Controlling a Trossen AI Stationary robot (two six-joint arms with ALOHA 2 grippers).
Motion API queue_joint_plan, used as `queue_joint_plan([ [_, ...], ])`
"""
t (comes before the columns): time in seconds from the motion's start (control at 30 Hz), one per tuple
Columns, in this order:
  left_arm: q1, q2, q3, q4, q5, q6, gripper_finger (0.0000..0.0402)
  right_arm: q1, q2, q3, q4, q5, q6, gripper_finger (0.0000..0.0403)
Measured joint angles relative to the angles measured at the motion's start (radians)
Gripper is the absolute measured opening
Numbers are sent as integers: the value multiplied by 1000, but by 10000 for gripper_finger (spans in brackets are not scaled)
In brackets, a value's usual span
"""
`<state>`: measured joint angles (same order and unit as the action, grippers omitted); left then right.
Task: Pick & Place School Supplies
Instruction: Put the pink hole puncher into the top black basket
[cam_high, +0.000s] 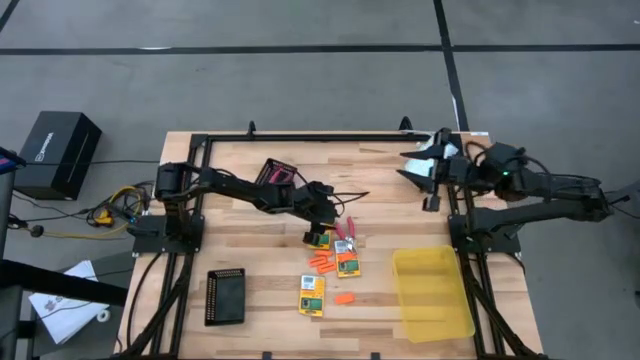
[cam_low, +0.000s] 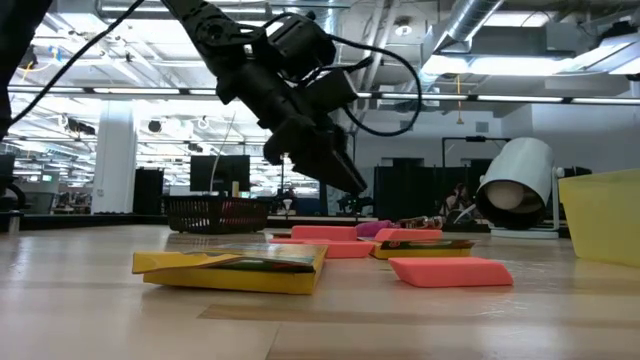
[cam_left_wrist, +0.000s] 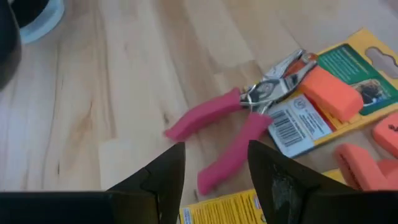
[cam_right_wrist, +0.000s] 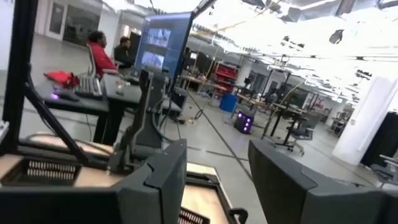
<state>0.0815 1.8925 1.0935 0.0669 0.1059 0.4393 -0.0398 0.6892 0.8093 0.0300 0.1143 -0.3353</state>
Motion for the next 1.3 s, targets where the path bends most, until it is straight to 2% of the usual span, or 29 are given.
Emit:
queue_joint_plan([
  [0.37, -6, 154, 159, -195, 0, 74, 168, 34, -10, 0, -56, -5, 14, 173],
  [0.73, -2, 197, 188, -201, 3, 99, 165, 39, -9, 0, -82, -5, 11, 172],
  [0.87, -2, 197, 188, -201, 0, 99, 134, 39, -9, 0, -82, -5, 12, 169],
  [1.07, 0, 197, 186, -198, -1, 95, 34, 39, -9, 0, -82, -5, 13, 169],
  [1.3, 4, 193, 182, -166, -10, 49, 35, 39, -9, 0, -77, -5, 13, 164],
])
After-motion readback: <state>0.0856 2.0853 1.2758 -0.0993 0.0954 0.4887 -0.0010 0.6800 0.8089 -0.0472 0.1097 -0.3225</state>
